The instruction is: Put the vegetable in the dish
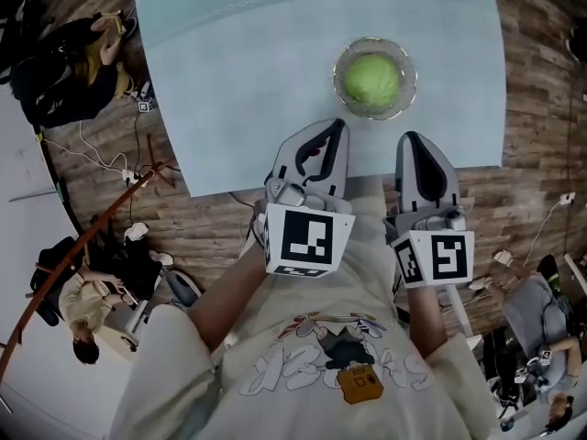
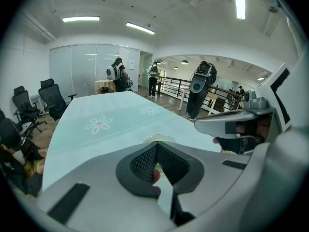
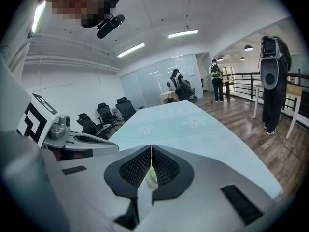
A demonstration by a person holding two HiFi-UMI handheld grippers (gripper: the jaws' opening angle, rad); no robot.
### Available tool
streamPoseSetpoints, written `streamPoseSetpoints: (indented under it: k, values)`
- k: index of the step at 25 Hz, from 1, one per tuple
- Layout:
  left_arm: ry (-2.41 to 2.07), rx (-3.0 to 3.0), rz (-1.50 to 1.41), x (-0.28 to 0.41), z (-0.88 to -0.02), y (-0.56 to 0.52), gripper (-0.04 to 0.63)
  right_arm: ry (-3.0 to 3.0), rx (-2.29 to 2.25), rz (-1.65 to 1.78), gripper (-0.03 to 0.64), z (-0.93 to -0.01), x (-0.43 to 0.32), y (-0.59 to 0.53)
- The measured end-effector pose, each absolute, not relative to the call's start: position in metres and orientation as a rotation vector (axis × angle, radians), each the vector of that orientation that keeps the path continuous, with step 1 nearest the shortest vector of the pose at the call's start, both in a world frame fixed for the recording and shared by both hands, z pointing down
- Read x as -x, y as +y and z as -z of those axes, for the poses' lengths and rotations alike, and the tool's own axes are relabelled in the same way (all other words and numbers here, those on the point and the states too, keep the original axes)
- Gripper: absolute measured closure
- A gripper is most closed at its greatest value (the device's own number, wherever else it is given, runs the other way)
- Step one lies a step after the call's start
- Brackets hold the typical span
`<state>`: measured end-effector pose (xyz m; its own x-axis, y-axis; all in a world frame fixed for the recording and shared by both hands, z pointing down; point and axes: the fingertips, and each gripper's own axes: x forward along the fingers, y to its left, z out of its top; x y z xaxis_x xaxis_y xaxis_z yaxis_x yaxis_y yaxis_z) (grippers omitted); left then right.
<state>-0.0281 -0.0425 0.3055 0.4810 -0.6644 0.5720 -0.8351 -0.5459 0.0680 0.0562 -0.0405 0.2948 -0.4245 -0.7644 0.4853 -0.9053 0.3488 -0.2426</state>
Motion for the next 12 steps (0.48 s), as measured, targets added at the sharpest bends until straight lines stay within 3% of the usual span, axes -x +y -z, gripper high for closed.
streamPoseSetpoints:
  k: [12]
  values:
    - [-1.339,-2.371,-0.657,0.065,-0.258,-0.012,0.589,-2.375,-1.497,-0.625,0.594,-0.255,-0.037,-0.016]
